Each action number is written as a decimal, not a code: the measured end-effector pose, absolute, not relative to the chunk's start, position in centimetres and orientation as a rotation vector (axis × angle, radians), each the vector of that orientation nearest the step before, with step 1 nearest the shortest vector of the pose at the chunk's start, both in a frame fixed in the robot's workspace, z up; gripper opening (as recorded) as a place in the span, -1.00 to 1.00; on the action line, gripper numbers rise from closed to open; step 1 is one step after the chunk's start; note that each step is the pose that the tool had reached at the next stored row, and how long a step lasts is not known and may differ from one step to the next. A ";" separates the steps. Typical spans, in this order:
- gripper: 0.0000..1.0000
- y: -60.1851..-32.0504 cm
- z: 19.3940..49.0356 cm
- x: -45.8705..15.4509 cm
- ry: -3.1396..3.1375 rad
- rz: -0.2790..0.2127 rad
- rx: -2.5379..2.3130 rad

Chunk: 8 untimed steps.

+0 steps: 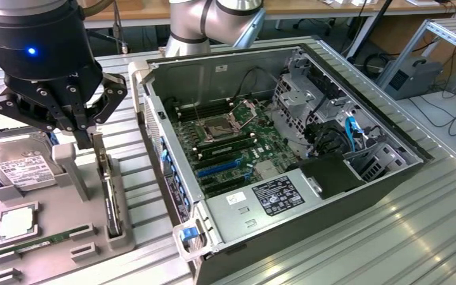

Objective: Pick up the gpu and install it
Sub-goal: 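Pick up the gpu and move the gpu toward the slot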

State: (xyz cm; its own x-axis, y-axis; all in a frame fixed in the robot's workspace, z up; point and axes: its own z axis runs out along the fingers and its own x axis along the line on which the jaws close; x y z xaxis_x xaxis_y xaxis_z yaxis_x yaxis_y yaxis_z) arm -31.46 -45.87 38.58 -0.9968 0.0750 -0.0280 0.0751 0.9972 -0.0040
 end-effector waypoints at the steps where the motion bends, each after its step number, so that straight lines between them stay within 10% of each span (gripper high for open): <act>1: -0.77 -45.9 38.6 -31.5 3.111 -0.008 0.117; 8: -0.28 -45.9 38.4 -31.5 3.112 0.013 0.117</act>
State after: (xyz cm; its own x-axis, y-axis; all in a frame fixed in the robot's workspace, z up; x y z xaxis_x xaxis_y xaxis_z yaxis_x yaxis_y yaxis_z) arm -31.46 -45.88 38.43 -0.9968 0.0752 -0.0271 0.0750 0.9971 0.0094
